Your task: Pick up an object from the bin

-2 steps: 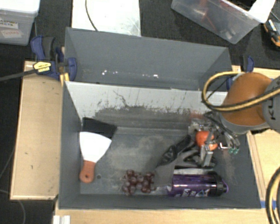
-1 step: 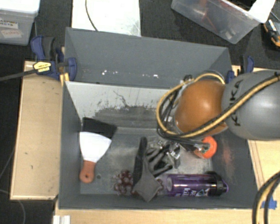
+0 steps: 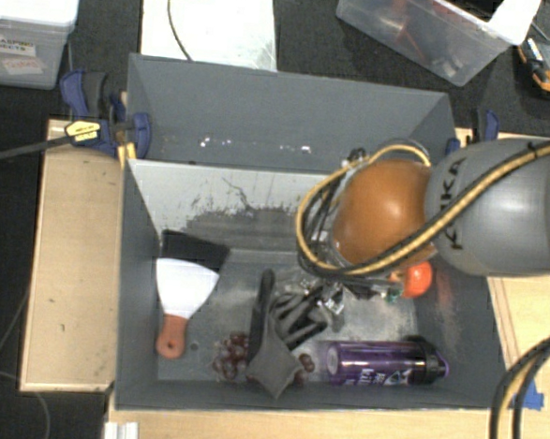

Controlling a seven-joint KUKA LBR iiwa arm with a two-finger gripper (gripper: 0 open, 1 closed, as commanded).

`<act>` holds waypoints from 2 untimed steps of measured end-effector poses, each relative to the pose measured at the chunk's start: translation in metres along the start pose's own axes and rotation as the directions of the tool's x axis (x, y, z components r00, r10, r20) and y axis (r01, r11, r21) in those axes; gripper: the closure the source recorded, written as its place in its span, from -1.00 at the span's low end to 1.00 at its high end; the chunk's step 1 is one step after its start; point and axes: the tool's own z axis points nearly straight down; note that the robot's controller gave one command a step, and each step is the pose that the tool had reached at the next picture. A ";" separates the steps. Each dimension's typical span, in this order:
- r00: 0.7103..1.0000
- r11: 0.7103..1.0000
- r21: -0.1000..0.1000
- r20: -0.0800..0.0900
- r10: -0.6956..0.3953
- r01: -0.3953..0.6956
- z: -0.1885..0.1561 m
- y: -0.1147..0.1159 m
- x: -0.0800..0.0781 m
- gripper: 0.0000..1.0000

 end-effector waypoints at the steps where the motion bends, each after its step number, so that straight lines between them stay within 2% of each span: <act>1: 1.000 1.000 -0.001 -0.001 0.004 -0.004 -0.022 0.000 0.000 1.00; 2: 1.000 1.000 -0.005 -0.003 0.004 -0.004 -0.059 0.001 0.000 1.00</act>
Offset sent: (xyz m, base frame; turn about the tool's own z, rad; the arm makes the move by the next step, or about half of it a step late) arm -0.0016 -0.0007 0.0875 0.0028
